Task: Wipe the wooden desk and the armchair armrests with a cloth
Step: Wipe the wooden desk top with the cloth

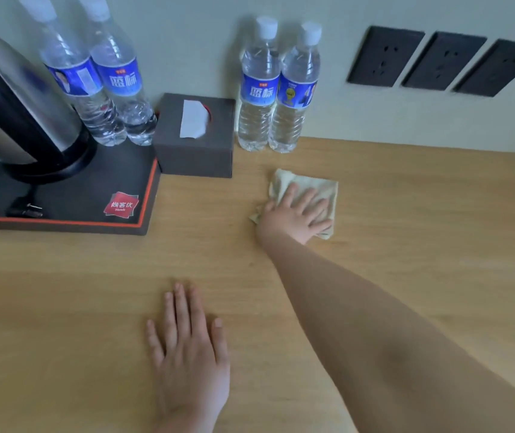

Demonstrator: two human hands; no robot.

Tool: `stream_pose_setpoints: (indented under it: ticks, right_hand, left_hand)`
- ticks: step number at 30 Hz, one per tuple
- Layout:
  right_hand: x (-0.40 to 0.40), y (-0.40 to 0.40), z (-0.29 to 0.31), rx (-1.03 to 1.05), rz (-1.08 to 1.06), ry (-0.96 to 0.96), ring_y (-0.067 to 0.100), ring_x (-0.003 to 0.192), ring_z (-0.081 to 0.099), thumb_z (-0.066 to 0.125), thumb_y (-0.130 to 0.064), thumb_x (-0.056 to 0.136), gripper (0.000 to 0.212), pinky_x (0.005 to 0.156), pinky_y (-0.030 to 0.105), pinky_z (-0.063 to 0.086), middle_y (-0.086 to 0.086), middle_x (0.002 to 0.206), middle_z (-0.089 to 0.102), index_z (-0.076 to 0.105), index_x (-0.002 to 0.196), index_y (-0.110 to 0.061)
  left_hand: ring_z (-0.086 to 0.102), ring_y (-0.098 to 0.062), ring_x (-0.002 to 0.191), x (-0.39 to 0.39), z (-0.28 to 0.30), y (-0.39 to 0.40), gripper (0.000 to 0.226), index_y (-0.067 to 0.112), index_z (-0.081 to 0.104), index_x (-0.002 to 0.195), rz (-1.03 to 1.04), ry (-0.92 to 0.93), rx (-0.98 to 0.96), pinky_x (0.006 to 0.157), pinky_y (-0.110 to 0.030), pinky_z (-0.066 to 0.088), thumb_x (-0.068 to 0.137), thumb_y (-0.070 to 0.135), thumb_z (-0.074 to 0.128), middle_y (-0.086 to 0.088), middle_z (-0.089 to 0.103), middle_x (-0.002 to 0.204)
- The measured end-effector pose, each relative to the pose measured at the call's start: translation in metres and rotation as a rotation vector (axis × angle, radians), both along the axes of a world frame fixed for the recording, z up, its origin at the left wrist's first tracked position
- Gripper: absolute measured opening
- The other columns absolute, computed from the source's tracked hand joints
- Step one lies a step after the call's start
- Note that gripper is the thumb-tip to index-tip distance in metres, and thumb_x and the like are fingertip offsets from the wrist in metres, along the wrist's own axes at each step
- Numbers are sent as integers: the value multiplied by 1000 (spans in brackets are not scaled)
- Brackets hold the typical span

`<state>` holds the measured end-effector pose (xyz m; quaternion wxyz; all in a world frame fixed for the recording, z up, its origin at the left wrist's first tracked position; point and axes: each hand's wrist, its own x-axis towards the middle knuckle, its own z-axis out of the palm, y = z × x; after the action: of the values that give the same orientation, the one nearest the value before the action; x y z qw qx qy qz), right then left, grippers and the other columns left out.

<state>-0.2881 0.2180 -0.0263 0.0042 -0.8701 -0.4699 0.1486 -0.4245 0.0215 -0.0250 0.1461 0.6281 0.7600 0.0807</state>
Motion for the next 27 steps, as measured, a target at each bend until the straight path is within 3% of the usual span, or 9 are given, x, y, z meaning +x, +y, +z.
stream_pose_setpoints:
  ticks: [4,7,10,12,15,18,20,23,27]
  right_hand:
    - [-36,-61,-8,55,499,-58,34,144,-21,6,-48,95,61,112,59,-13,5,160,-17,-12,151,-33]
    - [31,-124,-3,93,953,-98,27,146,-19,12,-51,96,60,116,53,-10,-1,162,-10,-5,152,-38]
    - [125,-164,5,82,1170,-140,29,148,5,29,-49,97,59,115,52,4,-1,162,10,14,152,-36]
    - [187,-166,9,4,1062,-181,29,147,12,23,-54,96,59,114,52,12,0,160,19,18,152,-36]
    - [243,-124,13,-19,445,-149,22,149,-1,5,-63,92,60,115,52,12,-5,162,7,5,149,-46]
    - [230,-39,10,-77,-211,-108,32,147,-11,10,-57,95,58,111,65,5,-1,162,-9,-6,149,-46]
    - [195,9,14,-111,-441,22,41,144,-16,13,-56,97,59,107,73,-1,7,161,-13,-10,150,-42]
    - [135,22,5,-12,-181,9,41,144,-17,16,-53,98,59,107,71,-7,7,161,-12,-7,151,-40]
    - [94,-70,-5,92,579,-36,35,145,-18,13,-55,97,57,112,63,-9,2,162,-9,-3,150,-44]
  left_hand:
    - [6,-16,147,-4,0,0,70,15,15,150,-50,17,-40,117,-48,6,88,45,10,-1,11,159]
    - [-9,-10,146,-11,1,7,72,21,2,151,-158,-4,-58,118,-44,0,85,49,3,6,-3,160]
    - [-25,-9,141,-14,0,38,71,27,-12,149,-259,34,-53,118,-42,-8,84,52,-5,10,-19,157]
    - [-29,-17,142,-4,-1,68,66,32,-23,145,-321,74,-47,118,-48,-10,87,57,-3,5,-27,156]
    - [-30,-26,142,24,-7,106,67,39,-32,140,-370,121,-62,112,-64,-10,86,63,-1,0,-33,154]
    - [-23,-31,144,47,-12,118,70,40,-25,144,-298,185,-52,103,-73,-11,83,69,-7,-3,-25,157]
    - [-18,-31,146,50,-15,117,71,41,-19,146,-270,210,-31,103,-74,-9,82,71,-9,-4,-18,159]
    - [-16,-30,146,49,-16,117,72,42,-18,146,-260,225,-34,104,-74,-5,81,72,-12,-2,-15,160]
    - [-16,-28,146,51,-13,117,70,44,-19,145,-242,213,-48,106,-73,0,81,72,-11,1,-17,160]
